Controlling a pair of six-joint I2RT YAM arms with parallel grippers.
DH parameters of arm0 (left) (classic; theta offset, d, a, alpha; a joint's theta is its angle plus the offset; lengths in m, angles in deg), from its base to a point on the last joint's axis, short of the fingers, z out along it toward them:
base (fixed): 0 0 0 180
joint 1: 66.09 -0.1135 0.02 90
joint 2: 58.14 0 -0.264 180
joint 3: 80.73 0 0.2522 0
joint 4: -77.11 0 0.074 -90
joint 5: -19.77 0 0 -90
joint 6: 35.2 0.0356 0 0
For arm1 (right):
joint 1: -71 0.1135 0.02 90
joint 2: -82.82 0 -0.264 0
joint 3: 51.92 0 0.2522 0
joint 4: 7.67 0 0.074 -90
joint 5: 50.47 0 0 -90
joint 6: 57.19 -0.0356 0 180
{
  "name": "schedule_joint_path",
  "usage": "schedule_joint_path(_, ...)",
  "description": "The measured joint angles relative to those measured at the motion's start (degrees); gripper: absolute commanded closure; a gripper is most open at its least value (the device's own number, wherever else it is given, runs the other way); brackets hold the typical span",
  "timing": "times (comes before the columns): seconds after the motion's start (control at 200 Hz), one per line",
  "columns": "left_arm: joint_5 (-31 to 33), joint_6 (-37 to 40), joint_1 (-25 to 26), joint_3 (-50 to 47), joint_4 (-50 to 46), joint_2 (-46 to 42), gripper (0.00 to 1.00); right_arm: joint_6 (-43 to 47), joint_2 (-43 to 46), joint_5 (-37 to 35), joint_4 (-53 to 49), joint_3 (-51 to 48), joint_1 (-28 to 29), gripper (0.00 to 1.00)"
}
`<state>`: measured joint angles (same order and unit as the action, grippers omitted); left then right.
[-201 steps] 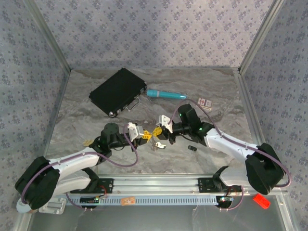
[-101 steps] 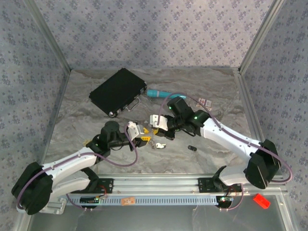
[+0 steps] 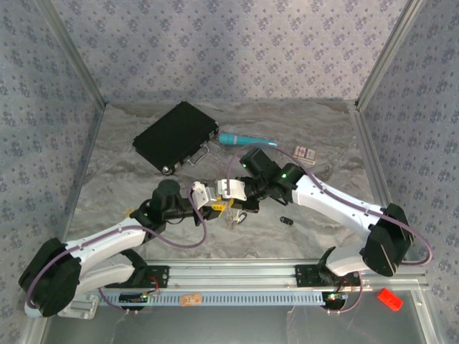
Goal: Put the keys on the keyring
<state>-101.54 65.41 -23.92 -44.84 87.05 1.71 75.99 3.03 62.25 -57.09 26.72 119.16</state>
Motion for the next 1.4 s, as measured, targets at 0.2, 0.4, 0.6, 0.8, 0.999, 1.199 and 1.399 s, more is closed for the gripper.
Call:
schedule_joint_path(0.2, -1.62, 0.31, 0.09, 0.39, 0.48, 0.85, 0.99, -0.02, -0.11, -0.11, 0.13, 0.31, 0.13, 1.0)
schedule_joint_path(0.4, -1.9, -0.02, 0.22, 0.39, 2.25, 1.14, 1.0, -2.84, 3.04, 4.26, 6.47, -4.26, -2.97, 0.74)
schedule_joint_path(0.6, -1.9, -3.54, 0.24, -2.29, 11.26, 3.54, 1.0, -13.16, 9.42, 15.52, 23.21, -16.65, -11.69, 0.72)
schedule_joint_path(0.8, -1.9, -6.43, 0.39, -4.35, 18.67, 6.8, 1.0, -17.97, 7.34, 21.2, 32.09, -21.16, -11.8, 0.72)
schedule_joint_path(0.999, -1.88, -7.34, 0.7, -4.57, 21.31, 7.76, 1.0, -18.64, 6.36, 23.8, 35.04, -21.79, -11.82, 0.77)
schedule_joint_path(1.199, -1.22, -7.93, 0.68, -4.74, 21.94, 7.76, 1.0, -18.64, 5.77, 25.2, 34.95, -21.75, -11.82, 1.0)
schedule_joint_path(1.399, -0.76, -8.57, 0.7, -4.83, 21.57, 7.41, 0.79, -16.2, 5.38, 24.59, 30.12, -19.26, -11.61, 1.0)
